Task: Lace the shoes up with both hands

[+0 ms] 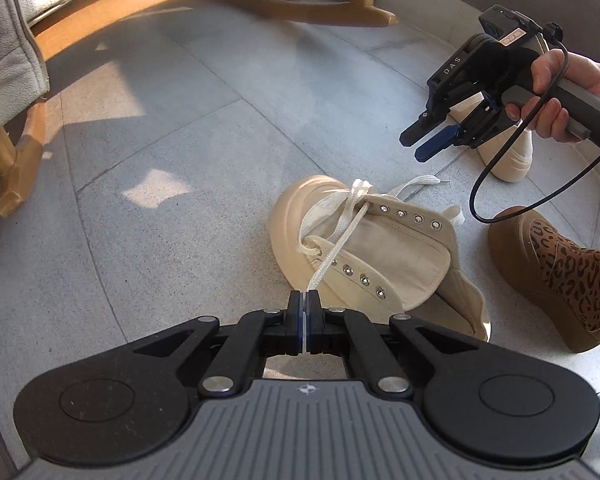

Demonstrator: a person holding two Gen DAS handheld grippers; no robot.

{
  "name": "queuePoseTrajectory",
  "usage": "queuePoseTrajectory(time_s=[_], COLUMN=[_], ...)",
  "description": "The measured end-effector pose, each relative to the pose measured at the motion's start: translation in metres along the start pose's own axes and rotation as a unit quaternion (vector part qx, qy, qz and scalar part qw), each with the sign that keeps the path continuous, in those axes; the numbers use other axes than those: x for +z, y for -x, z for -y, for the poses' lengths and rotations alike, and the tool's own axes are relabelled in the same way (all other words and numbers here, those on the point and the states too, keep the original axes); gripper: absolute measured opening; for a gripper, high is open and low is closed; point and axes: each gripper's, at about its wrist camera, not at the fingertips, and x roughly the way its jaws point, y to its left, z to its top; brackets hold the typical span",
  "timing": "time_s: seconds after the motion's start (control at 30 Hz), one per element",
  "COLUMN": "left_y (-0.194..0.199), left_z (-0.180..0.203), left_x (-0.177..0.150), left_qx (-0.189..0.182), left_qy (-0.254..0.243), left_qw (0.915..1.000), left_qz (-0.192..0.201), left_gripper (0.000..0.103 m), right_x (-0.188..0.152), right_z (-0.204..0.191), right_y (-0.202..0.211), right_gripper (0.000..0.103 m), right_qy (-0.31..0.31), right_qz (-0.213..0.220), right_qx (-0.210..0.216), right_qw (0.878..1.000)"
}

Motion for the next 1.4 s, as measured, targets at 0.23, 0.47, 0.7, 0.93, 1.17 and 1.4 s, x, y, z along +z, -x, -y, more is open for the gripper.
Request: queuePoseTrajectory(time_s=[0.23, 0.47, 0.7, 0.93, 1.17, 1.4], left_y=[0.03, 0.014, -0.023, -0.046, -0.043, -0.022], left_z=[-0.036, -0.021, -0.003, 0.0, 0.0, 0.009], left_x=[-0.015, -0.017, -0.009, 0.0, 0.01, 0.027], left_qx=[0.068, 0.003, -0.053, -0.062, -0.065, -0.071], left_qy=[0.021, -0.036, -0.064, -0.074, -0.071, -0.097], left_qw=[0.9972, 0.9993, 0.9965, 0.9953, 0.9953, 0.9919], left_qz=[-0.021, -0.013, -0.014, -0.01, 0.005, 0.042], left_gripper=[0.0, 0.001, 0.009, 0.009, 0.009, 0.01], right_x=[-0.009, -0.048, -0.052, -0.043, -0.039, -0.042], right_z=[-0.06, -0.071, -0.049, -0.04, -0.04, -0.097], right_y=[-0.003, -0.033, -0.046, -0.051, -0.057, -0.009], right_gripper=[0.025, 0.025, 0.025, 0.013, 0.001, 0.001], right_qy=[0.267, 0.581, 0.601, 0.58, 0.57, 0.573], right_qz=[-0.048, -0.049, -0.117, -0.127, -0.126, -0.057], right_qx=[-0.08, -0.247, -0.255, -0.241, -0.239, -0.159], right_qw=[0.959, 0.774, 0.748, 0.768, 0.776, 0.802])
